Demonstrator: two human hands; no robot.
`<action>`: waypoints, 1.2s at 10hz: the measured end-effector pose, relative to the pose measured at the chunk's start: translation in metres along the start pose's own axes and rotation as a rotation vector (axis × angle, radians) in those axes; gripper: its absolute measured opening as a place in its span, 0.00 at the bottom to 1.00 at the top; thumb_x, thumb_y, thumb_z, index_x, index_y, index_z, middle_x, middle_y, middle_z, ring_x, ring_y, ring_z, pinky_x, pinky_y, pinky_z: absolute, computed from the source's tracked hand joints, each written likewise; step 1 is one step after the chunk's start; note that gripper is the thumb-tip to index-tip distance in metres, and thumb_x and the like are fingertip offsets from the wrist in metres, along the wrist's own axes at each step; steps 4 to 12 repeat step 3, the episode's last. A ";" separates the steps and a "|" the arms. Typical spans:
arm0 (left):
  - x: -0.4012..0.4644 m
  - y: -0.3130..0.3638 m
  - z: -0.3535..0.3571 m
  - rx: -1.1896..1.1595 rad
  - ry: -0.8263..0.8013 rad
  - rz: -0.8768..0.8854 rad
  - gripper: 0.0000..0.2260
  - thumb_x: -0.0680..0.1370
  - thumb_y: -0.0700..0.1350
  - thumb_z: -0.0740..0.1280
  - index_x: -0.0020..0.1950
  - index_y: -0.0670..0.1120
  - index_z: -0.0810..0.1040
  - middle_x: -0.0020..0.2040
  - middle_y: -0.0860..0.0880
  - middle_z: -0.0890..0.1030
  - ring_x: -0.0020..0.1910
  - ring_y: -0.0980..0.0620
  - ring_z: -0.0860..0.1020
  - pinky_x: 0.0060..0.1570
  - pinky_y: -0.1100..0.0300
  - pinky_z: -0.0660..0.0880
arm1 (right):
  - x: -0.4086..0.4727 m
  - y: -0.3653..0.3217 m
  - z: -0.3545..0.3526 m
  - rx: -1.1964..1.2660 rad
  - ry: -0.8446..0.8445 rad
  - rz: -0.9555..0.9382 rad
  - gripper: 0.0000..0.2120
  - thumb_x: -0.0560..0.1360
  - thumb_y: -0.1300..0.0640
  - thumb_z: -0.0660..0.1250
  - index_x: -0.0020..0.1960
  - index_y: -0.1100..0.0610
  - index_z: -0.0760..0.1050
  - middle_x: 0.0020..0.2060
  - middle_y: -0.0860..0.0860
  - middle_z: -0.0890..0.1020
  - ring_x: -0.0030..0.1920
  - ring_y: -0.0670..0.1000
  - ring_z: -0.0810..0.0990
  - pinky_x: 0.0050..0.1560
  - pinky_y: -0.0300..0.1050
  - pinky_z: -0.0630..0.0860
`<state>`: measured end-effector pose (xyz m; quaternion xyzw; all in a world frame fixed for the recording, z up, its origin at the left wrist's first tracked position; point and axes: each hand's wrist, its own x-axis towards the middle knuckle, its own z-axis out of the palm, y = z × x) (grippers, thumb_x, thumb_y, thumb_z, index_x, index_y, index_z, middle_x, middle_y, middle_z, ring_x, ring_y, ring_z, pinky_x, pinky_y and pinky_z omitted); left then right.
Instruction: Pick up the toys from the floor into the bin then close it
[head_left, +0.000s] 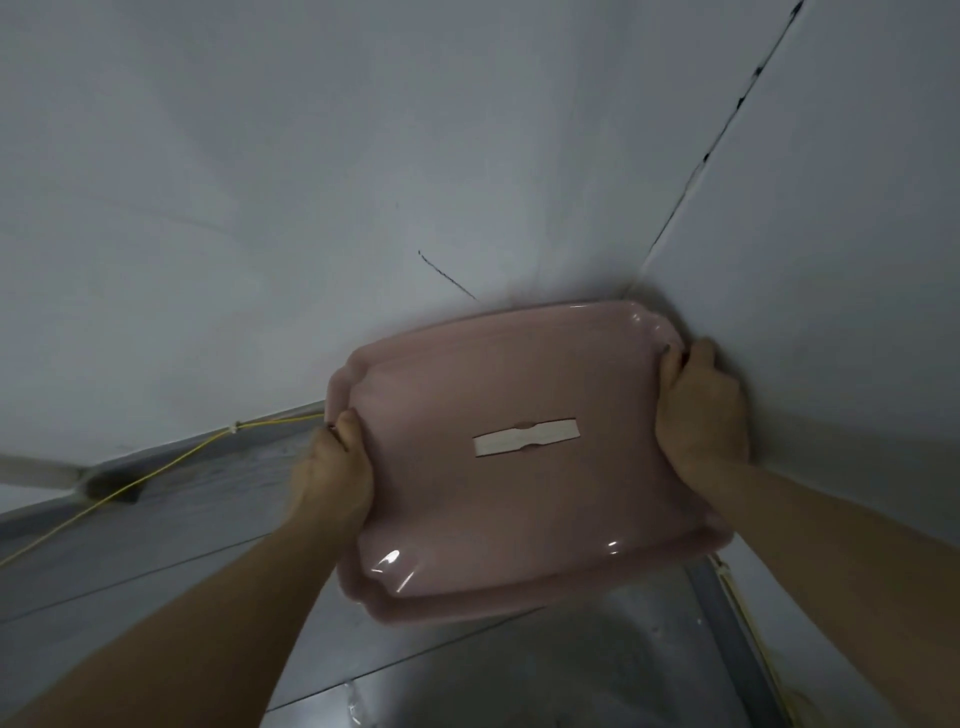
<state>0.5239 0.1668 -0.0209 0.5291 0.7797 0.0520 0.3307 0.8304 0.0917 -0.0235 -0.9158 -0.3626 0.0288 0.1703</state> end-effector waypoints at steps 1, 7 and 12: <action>0.004 0.000 -0.009 0.034 -0.095 -0.029 0.27 0.83 0.55 0.49 0.65 0.33 0.72 0.64 0.30 0.73 0.64 0.33 0.72 0.62 0.47 0.67 | -0.004 -0.002 -0.008 -0.064 -0.061 -0.015 0.15 0.84 0.53 0.54 0.55 0.66 0.69 0.45 0.71 0.80 0.44 0.70 0.81 0.40 0.58 0.74; -0.049 0.031 -0.100 -0.054 -0.182 0.028 0.29 0.81 0.61 0.54 0.71 0.39 0.64 0.64 0.34 0.75 0.65 0.38 0.73 0.64 0.49 0.67 | -0.018 -0.070 -0.113 0.079 -0.049 -0.043 0.13 0.80 0.57 0.59 0.60 0.64 0.72 0.53 0.64 0.78 0.51 0.66 0.78 0.47 0.56 0.74; -0.049 0.031 -0.100 -0.054 -0.182 0.028 0.29 0.81 0.61 0.54 0.71 0.39 0.64 0.64 0.34 0.75 0.65 0.38 0.73 0.64 0.49 0.67 | -0.018 -0.070 -0.113 0.079 -0.049 -0.043 0.13 0.80 0.57 0.59 0.60 0.64 0.72 0.53 0.64 0.78 0.51 0.66 0.78 0.47 0.56 0.74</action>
